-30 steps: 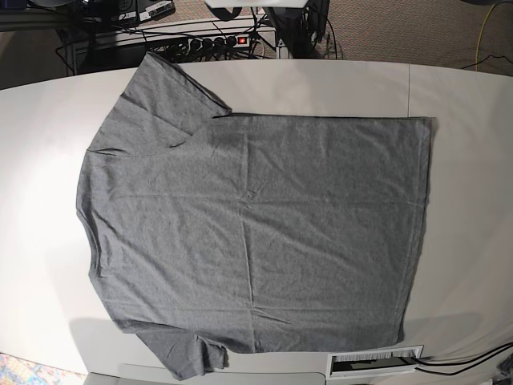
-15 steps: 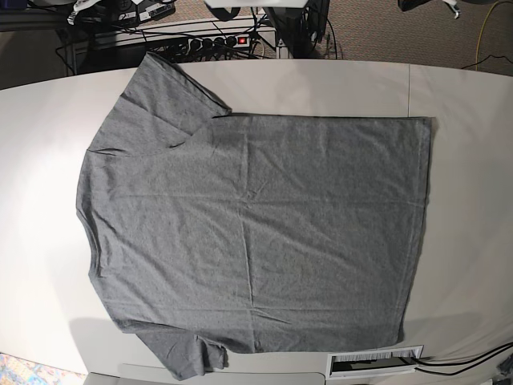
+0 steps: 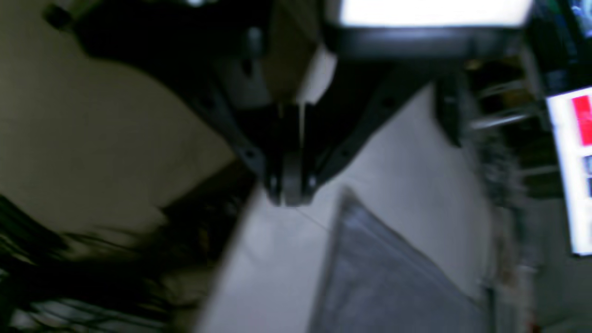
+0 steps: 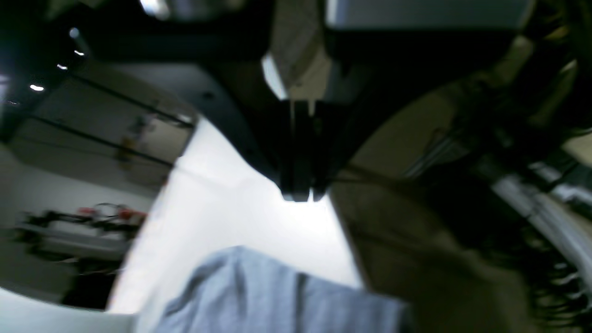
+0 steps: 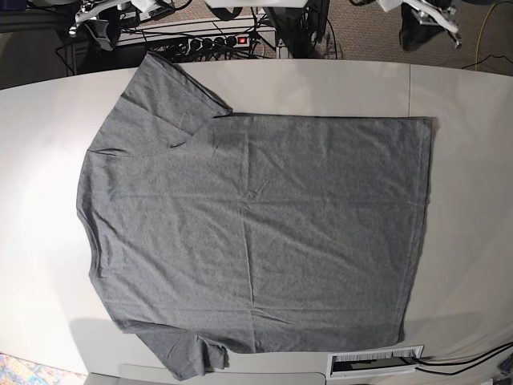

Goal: Fold the T-shirt properly
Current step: 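Reach the left gripper to the grey shirt's corner and grasp it, then reach the right gripper to the shirt's shoulder edge and grasp it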

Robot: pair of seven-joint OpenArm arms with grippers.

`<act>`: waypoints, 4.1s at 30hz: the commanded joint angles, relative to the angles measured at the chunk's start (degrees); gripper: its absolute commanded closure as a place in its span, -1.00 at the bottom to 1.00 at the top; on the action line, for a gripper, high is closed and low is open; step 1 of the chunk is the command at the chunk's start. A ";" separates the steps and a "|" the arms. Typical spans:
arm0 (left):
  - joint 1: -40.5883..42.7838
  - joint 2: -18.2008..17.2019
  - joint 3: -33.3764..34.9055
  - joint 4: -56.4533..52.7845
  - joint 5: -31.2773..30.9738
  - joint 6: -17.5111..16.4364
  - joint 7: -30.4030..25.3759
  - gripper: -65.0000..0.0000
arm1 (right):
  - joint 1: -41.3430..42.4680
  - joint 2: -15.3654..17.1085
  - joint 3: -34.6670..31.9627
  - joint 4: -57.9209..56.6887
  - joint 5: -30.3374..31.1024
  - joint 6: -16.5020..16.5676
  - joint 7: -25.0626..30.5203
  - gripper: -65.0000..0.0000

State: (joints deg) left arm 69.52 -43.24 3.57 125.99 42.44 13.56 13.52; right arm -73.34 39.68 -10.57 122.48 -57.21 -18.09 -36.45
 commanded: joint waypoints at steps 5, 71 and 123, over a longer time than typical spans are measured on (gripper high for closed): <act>-3.32 -0.59 -0.11 0.83 0.42 0.92 -1.51 1.00 | 1.38 0.00 0.11 0.96 -2.86 -1.07 -0.59 1.00; -36.59 -7.85 1.95 -25.51 -28.09 -36.70 -13.46 1.00 | 11.98 -0.13 0.11 0.96 21.16 18.97 4.17 0.53; -33.88 -8.04 1.95 -22.64 -28.11 -33.75 -10.95 1.00 | 22.01 -2.05 -5.53 -5.79 23.37 24.24 0.11 1.00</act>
State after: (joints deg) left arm 35.07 -50.35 5.56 103.18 13.85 -19.16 1.08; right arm -50.83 37.10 -16.21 115.77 -33.17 7.05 -36.34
